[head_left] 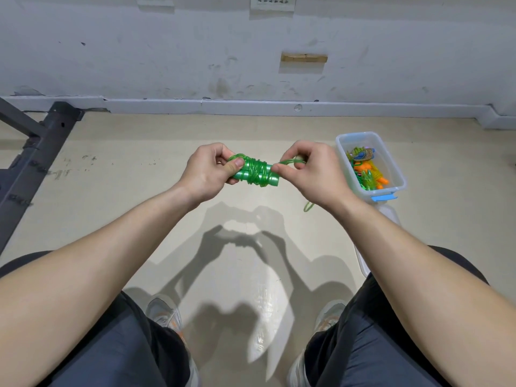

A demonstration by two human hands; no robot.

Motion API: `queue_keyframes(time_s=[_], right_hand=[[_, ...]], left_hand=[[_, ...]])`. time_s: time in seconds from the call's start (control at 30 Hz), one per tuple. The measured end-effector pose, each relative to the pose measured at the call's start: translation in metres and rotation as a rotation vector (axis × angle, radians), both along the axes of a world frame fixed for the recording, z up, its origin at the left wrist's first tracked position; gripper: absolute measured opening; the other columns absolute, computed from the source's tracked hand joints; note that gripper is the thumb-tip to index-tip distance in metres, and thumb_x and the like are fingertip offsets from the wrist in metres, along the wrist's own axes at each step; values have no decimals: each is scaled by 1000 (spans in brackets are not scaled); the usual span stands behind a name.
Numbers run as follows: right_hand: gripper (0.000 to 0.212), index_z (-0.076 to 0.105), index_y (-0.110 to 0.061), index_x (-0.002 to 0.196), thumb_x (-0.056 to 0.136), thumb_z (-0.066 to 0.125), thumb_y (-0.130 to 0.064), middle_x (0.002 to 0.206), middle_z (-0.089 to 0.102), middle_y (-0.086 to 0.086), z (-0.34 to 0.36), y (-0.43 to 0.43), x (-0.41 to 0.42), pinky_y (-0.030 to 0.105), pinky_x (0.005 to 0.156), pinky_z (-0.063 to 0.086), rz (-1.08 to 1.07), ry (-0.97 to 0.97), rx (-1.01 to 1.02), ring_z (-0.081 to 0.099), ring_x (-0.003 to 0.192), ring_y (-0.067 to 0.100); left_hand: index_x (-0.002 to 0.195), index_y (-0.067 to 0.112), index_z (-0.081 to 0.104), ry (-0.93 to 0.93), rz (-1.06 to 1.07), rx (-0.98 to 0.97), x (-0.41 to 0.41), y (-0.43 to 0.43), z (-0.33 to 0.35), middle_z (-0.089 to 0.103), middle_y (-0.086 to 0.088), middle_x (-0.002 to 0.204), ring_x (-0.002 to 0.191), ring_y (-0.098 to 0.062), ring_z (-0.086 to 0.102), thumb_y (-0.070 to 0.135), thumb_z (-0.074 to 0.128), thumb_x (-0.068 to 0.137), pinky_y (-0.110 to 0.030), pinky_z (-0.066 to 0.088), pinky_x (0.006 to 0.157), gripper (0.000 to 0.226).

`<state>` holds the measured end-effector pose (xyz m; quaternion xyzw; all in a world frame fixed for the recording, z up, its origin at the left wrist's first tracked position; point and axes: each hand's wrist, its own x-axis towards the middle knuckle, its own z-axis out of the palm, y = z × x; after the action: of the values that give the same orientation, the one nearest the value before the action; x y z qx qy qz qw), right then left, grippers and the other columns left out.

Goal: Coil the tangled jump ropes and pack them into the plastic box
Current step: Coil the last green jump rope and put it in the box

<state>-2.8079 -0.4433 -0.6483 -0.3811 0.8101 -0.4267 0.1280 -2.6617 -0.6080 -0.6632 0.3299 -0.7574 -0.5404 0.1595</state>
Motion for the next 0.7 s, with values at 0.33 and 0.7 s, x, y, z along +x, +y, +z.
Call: queue_keyframes(time_s=[0.33,0.7], right_hand=[[17,55,-16,85,91,71,-15,75,57,4,-1,-1,16,26,47,43,-132,-581,-279,45,46,1],[16,56,-17,83,94,66,-10,79,68,1,1,0,14,28,59,58,-148,-1196,-440,70,67,21]], left_hand=[[79,9,57,182,91,188,-5,6,2,66,-7,74,57,-12,66,11,62,99,-24,58,67,20],[81,9,57,241,94,323,-8,9,3,70,-3,72,57,-11,66,9,60,99,-20,56,64,18]])
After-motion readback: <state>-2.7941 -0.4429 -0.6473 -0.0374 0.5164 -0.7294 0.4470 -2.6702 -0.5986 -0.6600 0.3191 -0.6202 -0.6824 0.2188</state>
